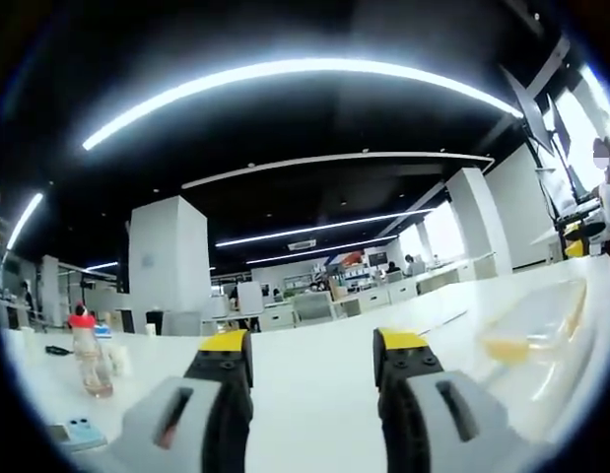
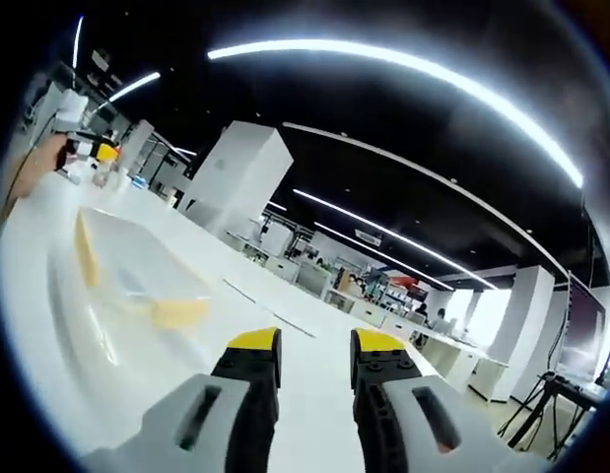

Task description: Snap each plastic latch of the storage box into its locked position after aligning the lid with the box until every specified latch is closed and the lid sits flush.

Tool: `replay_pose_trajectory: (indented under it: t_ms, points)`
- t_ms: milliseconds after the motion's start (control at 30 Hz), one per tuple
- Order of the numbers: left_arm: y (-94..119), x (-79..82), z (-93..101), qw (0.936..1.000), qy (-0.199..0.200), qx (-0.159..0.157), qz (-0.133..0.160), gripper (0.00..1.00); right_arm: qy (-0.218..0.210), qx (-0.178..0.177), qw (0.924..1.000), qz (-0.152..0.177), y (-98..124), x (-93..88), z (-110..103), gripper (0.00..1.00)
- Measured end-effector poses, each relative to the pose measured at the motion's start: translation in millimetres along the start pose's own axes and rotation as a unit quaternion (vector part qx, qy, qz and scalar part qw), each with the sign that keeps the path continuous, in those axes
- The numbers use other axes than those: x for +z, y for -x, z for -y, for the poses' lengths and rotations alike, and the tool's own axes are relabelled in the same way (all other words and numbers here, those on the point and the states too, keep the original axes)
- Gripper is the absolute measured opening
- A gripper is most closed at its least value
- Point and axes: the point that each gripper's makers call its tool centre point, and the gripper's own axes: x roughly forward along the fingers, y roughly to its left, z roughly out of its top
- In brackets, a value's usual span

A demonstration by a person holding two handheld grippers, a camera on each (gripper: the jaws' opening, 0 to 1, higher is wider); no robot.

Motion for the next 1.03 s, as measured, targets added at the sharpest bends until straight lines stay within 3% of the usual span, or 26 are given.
replay_pose_trajectory:
  t_ms: [1033]
  points:
    - [2, -6.4, -7.1, 0.9997, 0.024, 0.007, -0.006, 0.47, 0.016, 0.010, 0.9998, -0.009, -2, -1.4, -9, 0.26]
